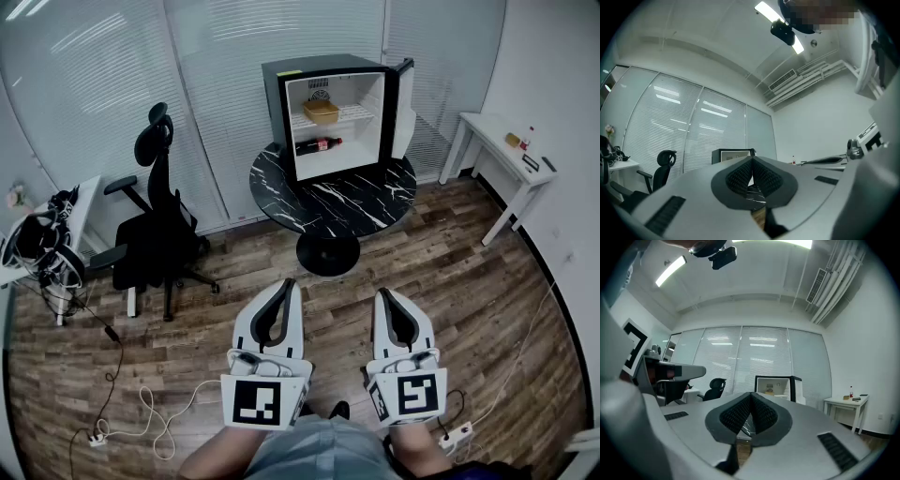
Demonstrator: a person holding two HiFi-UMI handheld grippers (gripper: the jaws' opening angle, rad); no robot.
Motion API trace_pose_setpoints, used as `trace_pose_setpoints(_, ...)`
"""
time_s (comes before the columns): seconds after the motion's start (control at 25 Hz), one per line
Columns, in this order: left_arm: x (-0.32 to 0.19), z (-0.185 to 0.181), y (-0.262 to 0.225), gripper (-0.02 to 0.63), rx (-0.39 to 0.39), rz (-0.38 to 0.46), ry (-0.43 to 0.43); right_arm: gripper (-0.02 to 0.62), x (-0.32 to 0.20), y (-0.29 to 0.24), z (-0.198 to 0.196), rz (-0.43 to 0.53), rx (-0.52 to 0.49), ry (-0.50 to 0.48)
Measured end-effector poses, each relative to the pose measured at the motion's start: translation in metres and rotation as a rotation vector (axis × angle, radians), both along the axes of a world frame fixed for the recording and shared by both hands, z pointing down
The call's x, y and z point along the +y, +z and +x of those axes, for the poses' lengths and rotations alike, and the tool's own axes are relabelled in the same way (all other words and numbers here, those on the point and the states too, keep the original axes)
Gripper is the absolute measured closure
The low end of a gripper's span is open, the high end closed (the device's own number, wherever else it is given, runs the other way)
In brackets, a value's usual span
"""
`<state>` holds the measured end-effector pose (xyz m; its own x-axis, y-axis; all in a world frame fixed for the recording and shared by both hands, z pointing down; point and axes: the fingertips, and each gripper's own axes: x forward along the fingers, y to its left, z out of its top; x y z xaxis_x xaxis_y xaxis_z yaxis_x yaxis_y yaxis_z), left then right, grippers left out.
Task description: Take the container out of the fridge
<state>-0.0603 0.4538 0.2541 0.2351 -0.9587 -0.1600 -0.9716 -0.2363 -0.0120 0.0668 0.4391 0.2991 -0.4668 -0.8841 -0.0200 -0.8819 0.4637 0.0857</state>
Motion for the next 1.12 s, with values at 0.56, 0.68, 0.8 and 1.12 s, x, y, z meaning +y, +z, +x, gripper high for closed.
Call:
trace_pose_setpoints(0.56,-0.004,-0.022,0.018,0.592,0.029,-0.014,0.028,0.583,-0.011,0.007,-0.020,0.008,-0.006,0.024)
trace_pose_setpoints(0.68,-0.007,-0.027,0.028,0.592,0.038,-0.036,0.040,0.581,-0.015,0.010,-0.020,-0.003,0.001,0.045)
trace_pose_setpoints(0.8,-0.012,-0.029,0.035,0.592,0.043,-0.054,0.048,0.581,-0.022,0.010,-0.019,-0.010,0.007,0.057)
trace_pose_setpoints(1.12,-0.053,-0.026,0.053,0.592,0.024,-0.096,0.047,0.581,-0.068,0.024,-0.006,-0.038,-0.013,0.085)
